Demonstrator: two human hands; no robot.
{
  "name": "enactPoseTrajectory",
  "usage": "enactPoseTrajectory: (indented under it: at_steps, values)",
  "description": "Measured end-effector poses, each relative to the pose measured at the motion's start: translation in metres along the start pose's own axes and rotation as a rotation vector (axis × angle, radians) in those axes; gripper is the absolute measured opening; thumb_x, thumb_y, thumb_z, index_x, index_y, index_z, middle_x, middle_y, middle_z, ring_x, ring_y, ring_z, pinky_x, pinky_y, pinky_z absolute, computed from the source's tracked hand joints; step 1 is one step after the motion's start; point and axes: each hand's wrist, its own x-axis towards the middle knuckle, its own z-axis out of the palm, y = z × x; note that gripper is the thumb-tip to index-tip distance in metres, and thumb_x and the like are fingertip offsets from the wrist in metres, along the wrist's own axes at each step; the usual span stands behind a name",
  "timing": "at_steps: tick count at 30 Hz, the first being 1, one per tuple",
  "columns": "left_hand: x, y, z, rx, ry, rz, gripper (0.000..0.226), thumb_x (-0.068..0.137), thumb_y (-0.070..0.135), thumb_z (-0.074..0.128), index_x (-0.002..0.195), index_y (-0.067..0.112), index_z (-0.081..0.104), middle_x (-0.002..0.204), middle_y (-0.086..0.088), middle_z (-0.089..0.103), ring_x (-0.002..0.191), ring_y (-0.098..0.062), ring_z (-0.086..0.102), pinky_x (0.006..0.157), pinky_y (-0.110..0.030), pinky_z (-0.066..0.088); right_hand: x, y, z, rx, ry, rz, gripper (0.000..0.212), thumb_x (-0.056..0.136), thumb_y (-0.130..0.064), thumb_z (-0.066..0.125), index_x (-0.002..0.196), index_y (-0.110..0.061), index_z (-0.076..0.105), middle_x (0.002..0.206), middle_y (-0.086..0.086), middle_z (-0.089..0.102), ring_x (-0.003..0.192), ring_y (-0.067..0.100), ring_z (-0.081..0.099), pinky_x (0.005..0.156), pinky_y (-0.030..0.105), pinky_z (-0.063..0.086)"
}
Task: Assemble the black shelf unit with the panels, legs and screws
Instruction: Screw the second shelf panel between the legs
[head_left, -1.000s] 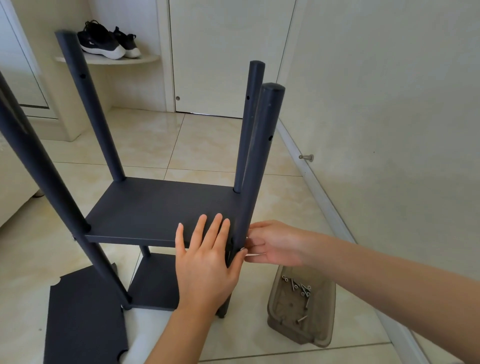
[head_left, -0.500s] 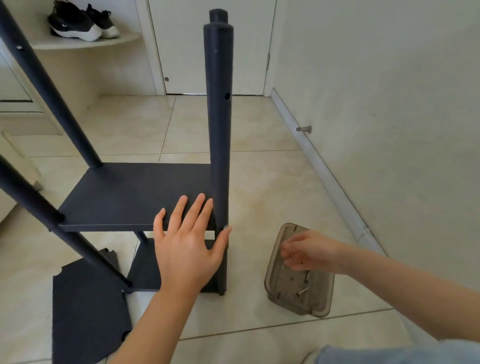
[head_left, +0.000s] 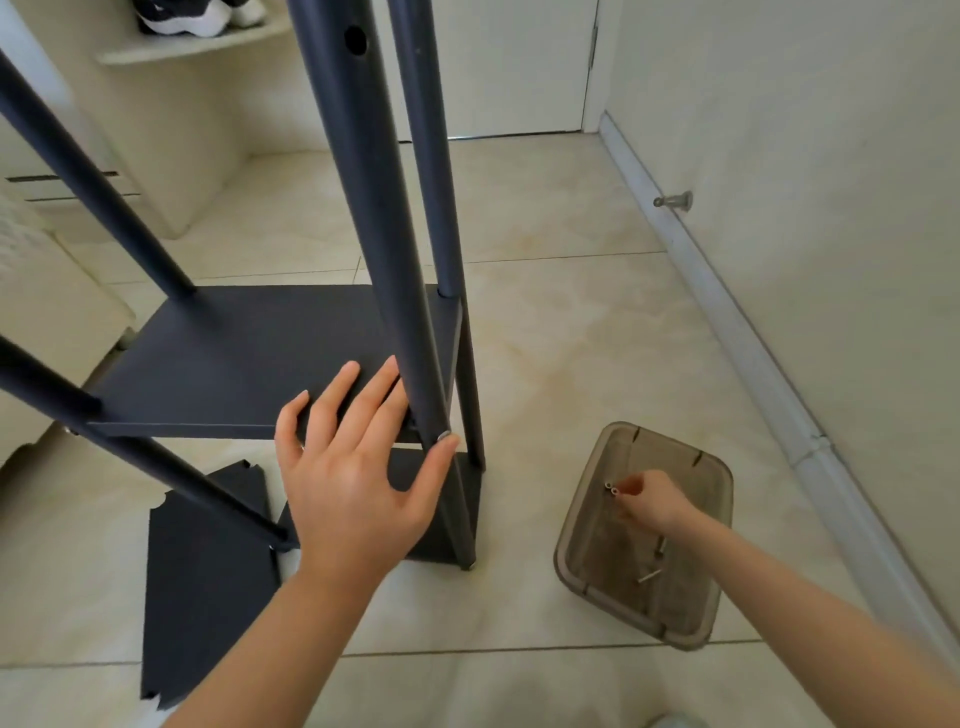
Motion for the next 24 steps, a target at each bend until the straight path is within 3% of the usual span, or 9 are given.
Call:
enactPoseTrajectory:
  at_steps: [4, 10, 15, 24]
  values:
    - [0.000, 0.000, 0.001, 0.001, -0.005, -0.007, 0.050, 0.094, 0.055, 0.051, 0.119, 0.017, 0.071, 0.132, 0.001, 0.064, 0.137, -0.024, 0.047, 0.116, -0.049, 0.025, 0.019, 0.002, 0.011, -0.158, 0.050, -0.053, 0.024, 0.095, -0.012, 0.058, 0.110, 0.005, 0.065, 0.109, 0.022, 0.067, 0.105, 0.035, 0.062, 0.088, 0.038, 0.048]
    - [-0.001, -0.002, 0.002, 0.019, -0.021, -0.001, 0.047, 0.094, 0.054, 0.052, 0.115, 0.017, 0.072, 0.130, 0.000, 0.065, 0.136, -0.025, 0.048, 0.114, -0.054, 0.028, 0.035, 0.012, 0.028, -0.325, 0.064, -0.089, 0.019, 0.096, -0.010, 0.053, 0.111, -0.002, 0.063, 0.114, 0.019, 0.064, 0.105, 0.033, 0.060, 0.082, 0.033, 0.047]
    - [-0.001, -0.002, 0.003, 0.007, -0.025, -0.013, 0.046, 0.094, 0.054, 0.052, 0.112, 0.017, 0.073, 0.129, 0.001, 0.066, 0.136, -0.025, 0.048, 0.112, -0.055, 0.029, 0.039, 0.021, 0.042, -0.365, 0.078, -0.147, 0.027, 0.096, -0.003, 0.049, 0.121, -0.003, 0.060, 0.122, 0.020, 0.058, 0.110, 0.035, 0.057, 0.087, 0.033, 0.045]
    - [-0.002, -0.002, 0.003, 0.003, -0.036, -0.021, 0.052, 0.095, 0.058, 0.047, 0.113, 0.017, 0.073, 0.128, 0.001, 0.066, 0.135, -0.025, 0.048, 0.113, -0.055, 0.028, 0.036, 0.025, 0.047, -0.408, 0.109, -0.203, 0.016, 0.093, 0.001, 0.047, 0.103, -0.006, 0.057, 0.110, 0.019, 0.059, 0.100, 0.034, 0.059, 0.072, 0.029, 0.037]
